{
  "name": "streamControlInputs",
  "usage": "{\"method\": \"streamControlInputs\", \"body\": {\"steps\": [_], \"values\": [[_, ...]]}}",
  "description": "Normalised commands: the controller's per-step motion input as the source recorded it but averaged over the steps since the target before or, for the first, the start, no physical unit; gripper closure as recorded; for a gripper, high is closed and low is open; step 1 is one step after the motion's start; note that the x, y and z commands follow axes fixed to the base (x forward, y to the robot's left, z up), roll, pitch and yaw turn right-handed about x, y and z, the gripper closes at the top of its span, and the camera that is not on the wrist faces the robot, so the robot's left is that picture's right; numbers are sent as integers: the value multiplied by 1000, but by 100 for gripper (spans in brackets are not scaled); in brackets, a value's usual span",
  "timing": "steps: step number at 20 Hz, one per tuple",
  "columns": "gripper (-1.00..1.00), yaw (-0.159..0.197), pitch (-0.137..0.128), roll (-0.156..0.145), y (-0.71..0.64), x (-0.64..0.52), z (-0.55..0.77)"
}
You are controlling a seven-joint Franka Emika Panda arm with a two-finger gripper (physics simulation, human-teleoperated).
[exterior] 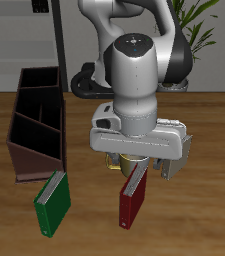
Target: Place the red book into the right desk caddy's front compartment
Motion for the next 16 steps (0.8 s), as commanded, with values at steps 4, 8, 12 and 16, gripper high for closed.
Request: {"method": "streamControlInputs", "body": {"steps": [4,8,12,16], "values": [[-100,-42,12,2,-43,53,-265],[-100,1,3,-2,18,1,-228],[-100,-33,10,-3,-45,-1,-259],[-100,-11,30,-32,-136,9,-423]]}}
